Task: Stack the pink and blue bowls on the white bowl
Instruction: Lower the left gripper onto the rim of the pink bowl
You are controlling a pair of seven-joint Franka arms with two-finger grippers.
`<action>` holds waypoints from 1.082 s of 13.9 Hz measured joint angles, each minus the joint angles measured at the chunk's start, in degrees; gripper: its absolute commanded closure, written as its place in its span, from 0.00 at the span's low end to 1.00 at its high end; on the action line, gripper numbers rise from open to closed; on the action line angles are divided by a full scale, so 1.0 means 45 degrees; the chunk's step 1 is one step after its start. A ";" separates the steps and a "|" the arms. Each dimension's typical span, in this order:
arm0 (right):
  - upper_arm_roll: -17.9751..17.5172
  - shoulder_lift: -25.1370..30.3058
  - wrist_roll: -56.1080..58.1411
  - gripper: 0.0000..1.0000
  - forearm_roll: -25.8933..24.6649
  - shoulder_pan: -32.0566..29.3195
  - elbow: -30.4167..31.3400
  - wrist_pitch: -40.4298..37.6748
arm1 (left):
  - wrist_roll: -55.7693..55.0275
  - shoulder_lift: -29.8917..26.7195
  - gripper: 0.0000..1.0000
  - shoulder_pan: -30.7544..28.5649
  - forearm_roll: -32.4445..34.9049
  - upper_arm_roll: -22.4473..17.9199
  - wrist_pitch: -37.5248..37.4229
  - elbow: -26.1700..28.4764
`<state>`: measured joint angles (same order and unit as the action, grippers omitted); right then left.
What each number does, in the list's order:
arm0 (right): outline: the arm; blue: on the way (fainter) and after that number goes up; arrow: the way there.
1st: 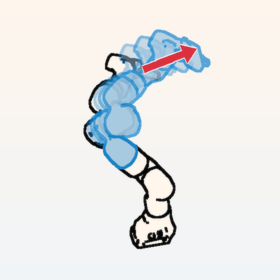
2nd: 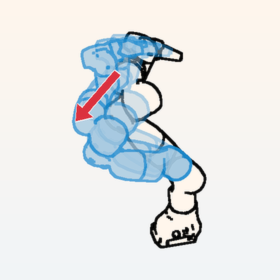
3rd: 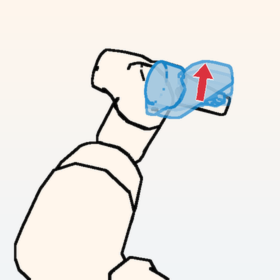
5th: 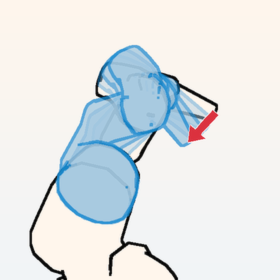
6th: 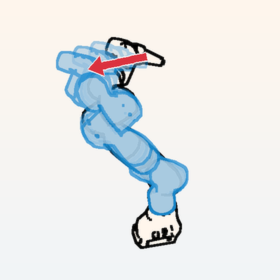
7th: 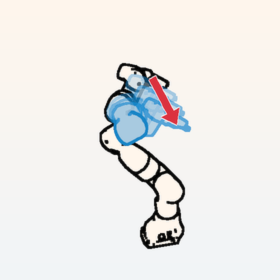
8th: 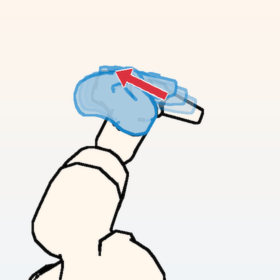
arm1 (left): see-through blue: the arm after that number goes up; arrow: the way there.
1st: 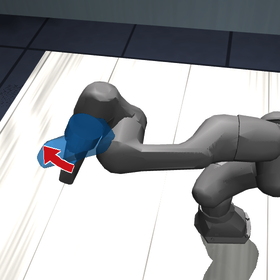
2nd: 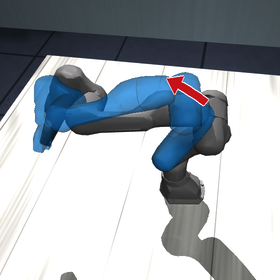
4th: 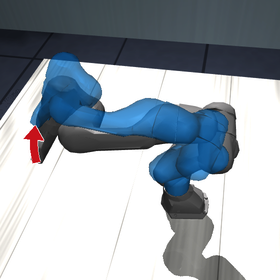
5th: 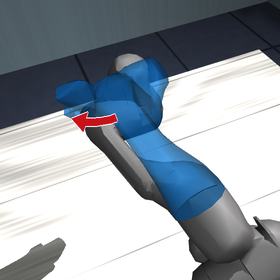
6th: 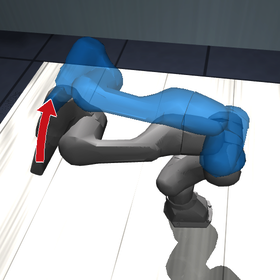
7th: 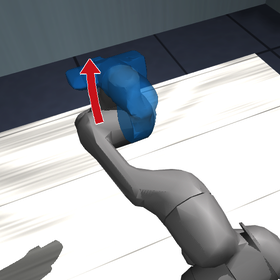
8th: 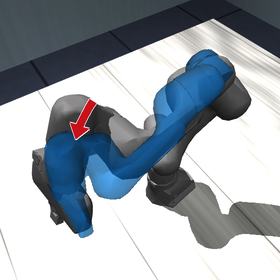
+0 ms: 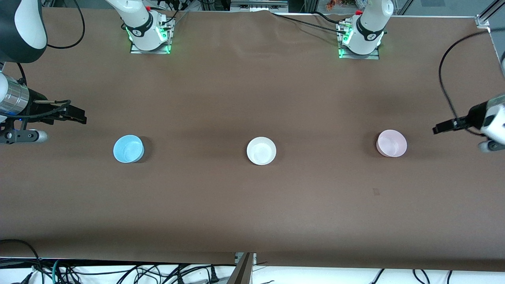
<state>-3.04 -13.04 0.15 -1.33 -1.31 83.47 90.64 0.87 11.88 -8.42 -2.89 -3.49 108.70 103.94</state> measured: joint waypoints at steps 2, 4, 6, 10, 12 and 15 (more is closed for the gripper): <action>0.0001 0.0037 0.0000 0.00 0.0000 -0.0001 -0.0012 0.0034 | 0.0140 0.0467 0.00 0.0020 0.0000 0.0043 0.1261 0.0936; 0.0002 0.0033 0.0000 0.00 0.0000 -0.0002 -0.0009 0.0034 | 0.0270 0.0667 0.00 0.0036 0.0001 0.0087 0.2170 0.1514; 0.0001 0.0023 0.0000 0.00 0.0000 0.0000 -0.0007 0.0035 | 0.0881 0.0793 0.00 0.0005 0.0002 -0.0038 0.3700 0.2430; -0.0034 -0.0014 0.0000 0.00 0.0000 0.0137 0.0009 0.0121 | 0.1655 0.1570 0.01 -0.0323 0.0002 -0.0235 0.5384 0.3256; -0.0039 -0.0063 0.0000 0.00 -0.0005 0.0327 0.0028 0.0211 | 0.1864 0.1946 0.04 -0.0422 0.0002 -0.0234 0.5711 0.3338; -0.0016 -0.0119 -0.0003 0.00 -0.0009 0.0383 0.0032 0.0212 | 0.2182 0.2173 0.08 -0.0423 0.0002 -0.0209 0.6365 0.3707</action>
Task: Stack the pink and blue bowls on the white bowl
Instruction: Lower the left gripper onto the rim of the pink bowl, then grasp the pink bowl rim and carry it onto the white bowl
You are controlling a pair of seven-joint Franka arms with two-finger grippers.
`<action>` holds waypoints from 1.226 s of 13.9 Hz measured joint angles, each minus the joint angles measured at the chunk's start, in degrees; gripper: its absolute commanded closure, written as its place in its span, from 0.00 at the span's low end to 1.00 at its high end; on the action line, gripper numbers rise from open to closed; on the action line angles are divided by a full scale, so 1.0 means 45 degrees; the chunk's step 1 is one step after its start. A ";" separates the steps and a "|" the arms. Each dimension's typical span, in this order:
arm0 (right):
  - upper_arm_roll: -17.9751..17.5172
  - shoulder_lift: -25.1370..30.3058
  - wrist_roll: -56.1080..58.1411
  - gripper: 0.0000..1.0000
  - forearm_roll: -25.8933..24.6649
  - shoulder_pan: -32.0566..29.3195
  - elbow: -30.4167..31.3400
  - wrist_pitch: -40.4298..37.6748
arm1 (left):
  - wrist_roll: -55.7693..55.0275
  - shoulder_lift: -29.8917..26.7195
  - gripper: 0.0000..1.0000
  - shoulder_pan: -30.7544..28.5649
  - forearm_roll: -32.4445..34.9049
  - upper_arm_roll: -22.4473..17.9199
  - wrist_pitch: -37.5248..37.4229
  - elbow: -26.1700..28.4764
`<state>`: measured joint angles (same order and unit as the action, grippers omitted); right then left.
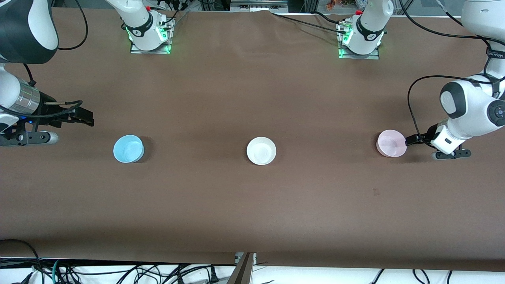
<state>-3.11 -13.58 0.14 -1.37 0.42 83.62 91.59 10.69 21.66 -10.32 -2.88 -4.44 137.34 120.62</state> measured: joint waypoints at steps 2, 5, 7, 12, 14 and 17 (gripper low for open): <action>0.0010 -0.0001 0.0000 0.00 0.0000 0.0001 0.0000 0.0004 | 0.0210 0.0051 0.18 0.0005 0.0000 0.0018 0.0422 0.0337; 0.0010 -0.0002 0.0000 0.00 0.0000 0.0004 0.0000 0.0020 | 0.0392 0.0157 0.36 0.0015 0.0000 0.0027 0.0981 0.0687; 0.0000 -0.0002 0.0000 0.00 0.0000 0.0027 0.0000 0.0050 | 0.0408 0.0189 0.55 0.0038 -0.0136 0.0045 0.1074 0.0790; -0.0026 -0.0002 0.0000 0.00 0.0000 0.0284 -0.0001 0.0112 | 0.0412 0.0189 1.00 0.0119 -0.0440 0.0082 0.1094 0.0807; -0.0039 -0.0002 0.0000 0.00 0.0000 0.0446 -0.0002 0.0258 | 0.0413 0.0149 1.00 0.0151 -0.0524 0.0135 0.1073 0.0806; -0.0060 0.0035 -0.0001 0.00 0.0000 0.0716 -0.0029 0.0255 | 0.0412 0.0134 1.00 0.0157 -0.0538 0.0140 0.1056 0.0799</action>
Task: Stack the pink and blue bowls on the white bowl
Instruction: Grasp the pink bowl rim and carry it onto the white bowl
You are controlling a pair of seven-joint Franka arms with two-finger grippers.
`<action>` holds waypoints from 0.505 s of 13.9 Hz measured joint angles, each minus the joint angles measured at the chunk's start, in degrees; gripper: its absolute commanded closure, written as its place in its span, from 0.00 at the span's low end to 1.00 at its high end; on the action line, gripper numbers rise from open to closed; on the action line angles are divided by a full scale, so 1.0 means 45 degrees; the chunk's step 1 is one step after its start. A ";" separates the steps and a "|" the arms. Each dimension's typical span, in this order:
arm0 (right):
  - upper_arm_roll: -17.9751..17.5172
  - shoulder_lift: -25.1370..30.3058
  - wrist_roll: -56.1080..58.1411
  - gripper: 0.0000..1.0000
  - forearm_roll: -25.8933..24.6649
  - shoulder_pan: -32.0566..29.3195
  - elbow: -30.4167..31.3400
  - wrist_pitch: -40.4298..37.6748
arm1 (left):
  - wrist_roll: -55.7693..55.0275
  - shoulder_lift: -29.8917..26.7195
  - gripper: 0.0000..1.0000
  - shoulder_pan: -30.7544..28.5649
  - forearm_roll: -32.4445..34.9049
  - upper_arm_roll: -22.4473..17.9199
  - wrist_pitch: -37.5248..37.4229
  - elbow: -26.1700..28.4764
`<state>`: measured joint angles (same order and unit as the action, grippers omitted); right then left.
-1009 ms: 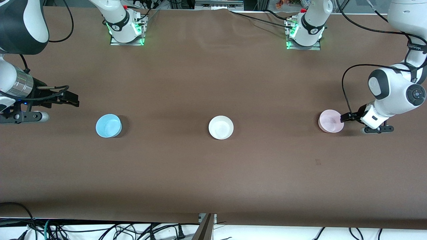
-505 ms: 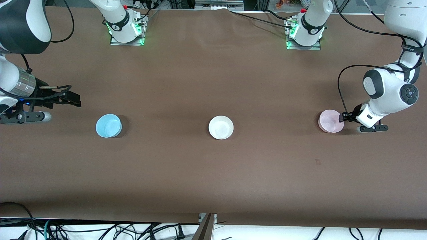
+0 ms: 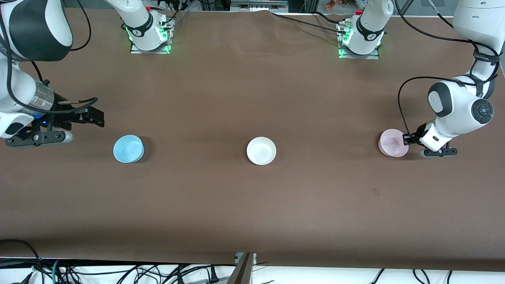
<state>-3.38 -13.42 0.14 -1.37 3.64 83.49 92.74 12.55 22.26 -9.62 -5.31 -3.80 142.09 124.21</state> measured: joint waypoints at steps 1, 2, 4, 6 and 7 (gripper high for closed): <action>0.0001 0.0036 0.0000 0.00 0.0000 0.0011 0.0000 -0.0223 | 0.0000 -0.0006 1.00 0.0004 -0.0066 0.0021 -0.0132 -0.0061; 0.0019 0.0089 0.0000 0.00 0.0000 0.0011 -0.0001 -0.0502 | -0.0003 -0.0023 1.00 0.0046 -0.0279 0.0097 -0.0526 -0.0267; 0.0107 0.0227 0.0000 0.00 -0.0010 0.0009 -0.0007 -0.1152 | -0.0405 -0.0060 1.00 0.0416 -0.1008 0.0444 -0.1974 -0.1176; 0.0328 0.0348 -0.0005 0.00 -0.0024 0.0001 -0.0023 -0.1734 | -0.1951 -0.0117 1.00 0.0805 -0.1289 0.1277 -0.2956 -0.2258; 0.0452 0.0439 -0.0005 0.00 -0.0024 -0.0008 -0.0035 -0.2073 | -0.3012 -0.0147 1.00 0.1015 -0.1311 0.1834 -0.3162 -0.2722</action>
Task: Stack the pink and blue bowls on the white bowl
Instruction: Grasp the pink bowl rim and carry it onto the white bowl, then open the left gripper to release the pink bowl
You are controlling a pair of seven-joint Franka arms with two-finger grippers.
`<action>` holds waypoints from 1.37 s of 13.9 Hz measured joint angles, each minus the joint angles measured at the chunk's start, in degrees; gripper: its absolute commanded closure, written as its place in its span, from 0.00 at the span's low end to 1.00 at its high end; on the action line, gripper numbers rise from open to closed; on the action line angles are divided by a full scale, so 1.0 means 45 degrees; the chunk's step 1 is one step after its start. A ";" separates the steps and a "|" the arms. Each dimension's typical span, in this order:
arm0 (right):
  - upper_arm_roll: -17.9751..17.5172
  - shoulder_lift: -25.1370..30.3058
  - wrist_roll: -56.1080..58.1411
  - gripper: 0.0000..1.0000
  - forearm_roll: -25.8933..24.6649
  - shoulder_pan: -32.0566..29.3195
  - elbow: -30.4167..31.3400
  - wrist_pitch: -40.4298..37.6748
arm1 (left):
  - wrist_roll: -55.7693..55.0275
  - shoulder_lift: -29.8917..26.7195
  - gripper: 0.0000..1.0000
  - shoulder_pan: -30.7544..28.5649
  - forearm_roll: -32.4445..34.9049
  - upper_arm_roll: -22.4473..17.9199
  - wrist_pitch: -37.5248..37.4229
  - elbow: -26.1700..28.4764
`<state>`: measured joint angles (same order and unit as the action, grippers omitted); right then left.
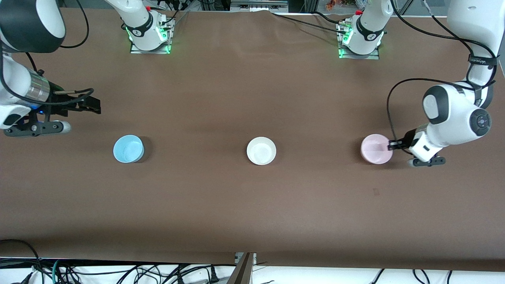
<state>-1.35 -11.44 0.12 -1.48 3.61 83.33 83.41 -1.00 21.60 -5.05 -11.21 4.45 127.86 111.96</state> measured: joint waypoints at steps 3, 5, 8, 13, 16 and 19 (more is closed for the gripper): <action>0.0098 0.0571 0.0000 0.00 -0.0001 -0.0005 -0.0054 -0.0939 | -0.3867 0.0053 1.00 0.1290 -0.0013 0.1195 -0.0111 -0.1064; 0.0093 0.0918 0.0000 0.00 -0.0186 -0.0003 -0.0054 -0.1093 | -0.6210 0.0397 1.00 0.2540 -0.0014 0.1428 -0.0111 -0.1885; 0.0091 0.0805 0.0000 0.00 -0.0637 0.0000 0.0012 -0.0225 | -0.8759 0.1620 1.00 0.4357 -0.0014 0.1447 -0.0099 -0.3412; 0.0094 0.0489 0.0000 0.00 -0.0907 -0.0004 0.0020 0.1284 | -1.0682 0.3553 1.00 0.6108 -0.0014 0.1423 0.0629 -0.5095; 0.0098 0.0397 0.0000 0.00 -0.0907 -0.0035 0.0024 0.2069 | -1.0701 0.3984 1.00 0.6318 0.0123 0.1404 0.0841 -0.5223; 0.0076 -0.0005 0.0000 0.00 -0.0905 0.0003 0.0036 0.2588 | -1.0701 0.3997 1.00 0.6351 0.0240 0.1404 0.0824 -0.5227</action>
<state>-1.01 -11.47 0.12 -5.55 3.62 83.49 95.06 -49.16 39.59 23.53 -10.13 10.76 131.57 88.44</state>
